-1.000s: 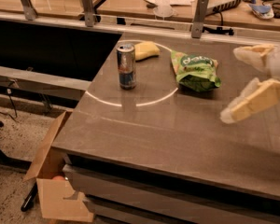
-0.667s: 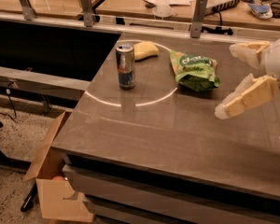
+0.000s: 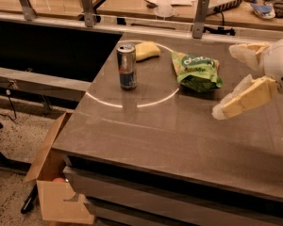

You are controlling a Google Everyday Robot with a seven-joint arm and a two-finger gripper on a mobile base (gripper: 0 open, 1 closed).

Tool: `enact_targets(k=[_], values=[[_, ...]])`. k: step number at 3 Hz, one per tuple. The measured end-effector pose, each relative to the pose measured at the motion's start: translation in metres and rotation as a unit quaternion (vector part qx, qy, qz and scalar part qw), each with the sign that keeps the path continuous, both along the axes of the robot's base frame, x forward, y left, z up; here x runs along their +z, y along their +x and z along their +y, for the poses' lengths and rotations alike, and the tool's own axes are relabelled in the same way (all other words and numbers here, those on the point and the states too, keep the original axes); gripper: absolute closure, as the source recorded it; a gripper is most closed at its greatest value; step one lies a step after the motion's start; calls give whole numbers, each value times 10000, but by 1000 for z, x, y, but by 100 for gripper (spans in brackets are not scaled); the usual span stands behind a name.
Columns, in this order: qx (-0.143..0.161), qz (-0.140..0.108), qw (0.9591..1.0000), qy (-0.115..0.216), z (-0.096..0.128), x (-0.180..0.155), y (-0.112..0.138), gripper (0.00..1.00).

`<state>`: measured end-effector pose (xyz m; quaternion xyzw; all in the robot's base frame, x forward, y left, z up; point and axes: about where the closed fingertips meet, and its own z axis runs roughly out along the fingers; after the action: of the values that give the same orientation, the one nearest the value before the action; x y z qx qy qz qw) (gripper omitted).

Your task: Knock redbull can over

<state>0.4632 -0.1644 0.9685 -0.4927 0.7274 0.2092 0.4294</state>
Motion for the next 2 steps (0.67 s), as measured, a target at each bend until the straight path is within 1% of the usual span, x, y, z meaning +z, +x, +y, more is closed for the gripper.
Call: enact_targets(k=[1,2], values=[[-117,-7,9994,335,28,-10,5,0],[-472,-279,9960,700,69,-28,40,0]])
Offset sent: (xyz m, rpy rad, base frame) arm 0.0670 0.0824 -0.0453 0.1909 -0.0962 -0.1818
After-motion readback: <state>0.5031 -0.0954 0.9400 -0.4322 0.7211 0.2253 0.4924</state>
